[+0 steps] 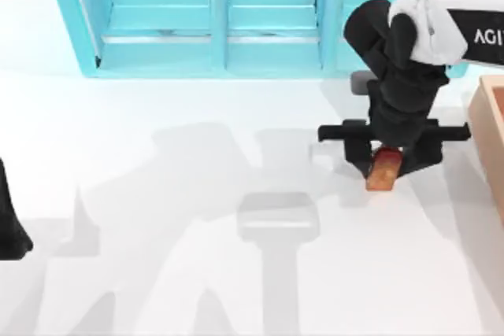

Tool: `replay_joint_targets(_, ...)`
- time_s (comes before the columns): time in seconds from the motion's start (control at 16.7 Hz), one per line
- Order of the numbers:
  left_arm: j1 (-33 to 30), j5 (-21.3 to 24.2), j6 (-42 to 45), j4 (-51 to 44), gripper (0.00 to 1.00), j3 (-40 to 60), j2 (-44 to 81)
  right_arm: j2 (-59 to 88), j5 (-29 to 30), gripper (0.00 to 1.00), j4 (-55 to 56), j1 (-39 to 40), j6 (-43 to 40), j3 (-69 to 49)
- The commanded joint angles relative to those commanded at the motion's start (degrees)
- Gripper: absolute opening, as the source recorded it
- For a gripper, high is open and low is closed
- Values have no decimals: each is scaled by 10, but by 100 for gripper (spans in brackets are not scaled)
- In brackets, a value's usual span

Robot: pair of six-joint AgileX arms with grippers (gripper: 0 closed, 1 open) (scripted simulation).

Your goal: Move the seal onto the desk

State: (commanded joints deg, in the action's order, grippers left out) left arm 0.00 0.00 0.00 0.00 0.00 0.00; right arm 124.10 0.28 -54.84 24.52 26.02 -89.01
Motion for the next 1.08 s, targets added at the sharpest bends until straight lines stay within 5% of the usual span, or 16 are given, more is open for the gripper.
replay_joint_targets(0.3, 0, 0, 0, 0, 100, 0, 0, 0, 0, 98, 0, 0, 0, 0)
replay_joint_targets(1.08, 0, 0, 0, 0, 100, 0, 0, 4, 1, 100, -42, -1, 3, -40)
